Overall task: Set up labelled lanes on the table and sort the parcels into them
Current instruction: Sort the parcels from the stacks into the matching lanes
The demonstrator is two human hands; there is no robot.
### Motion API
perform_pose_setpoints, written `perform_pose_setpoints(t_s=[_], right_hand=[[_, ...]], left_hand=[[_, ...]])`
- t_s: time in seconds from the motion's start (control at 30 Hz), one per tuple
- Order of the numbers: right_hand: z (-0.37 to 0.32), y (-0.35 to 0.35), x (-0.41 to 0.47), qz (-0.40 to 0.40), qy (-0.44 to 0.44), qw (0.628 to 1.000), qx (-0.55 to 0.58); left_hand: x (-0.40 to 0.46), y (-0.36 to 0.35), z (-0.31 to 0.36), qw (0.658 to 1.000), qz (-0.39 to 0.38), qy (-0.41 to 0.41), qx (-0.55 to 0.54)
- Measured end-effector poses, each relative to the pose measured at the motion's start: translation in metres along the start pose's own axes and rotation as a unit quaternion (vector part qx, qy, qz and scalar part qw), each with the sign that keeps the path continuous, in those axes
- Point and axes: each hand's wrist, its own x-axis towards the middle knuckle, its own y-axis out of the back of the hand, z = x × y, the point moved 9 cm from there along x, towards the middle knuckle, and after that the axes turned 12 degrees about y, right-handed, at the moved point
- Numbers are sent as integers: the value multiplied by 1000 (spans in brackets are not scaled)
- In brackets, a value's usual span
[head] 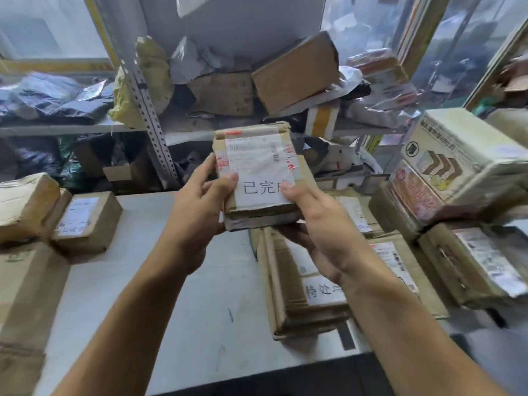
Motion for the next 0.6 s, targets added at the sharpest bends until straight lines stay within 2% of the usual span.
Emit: perform_pose_setpoints(t_s=[0.3, 0.6], right_hand=[[-31, 109, -29, 106, 4, 994, -41], [-40, 204, -66, 161, 2, 986, -45]], left_hand=[[4, -113, -28, 992, -105, 61, -26], [-8, -219, -60, 984, -174, 44, 14]])
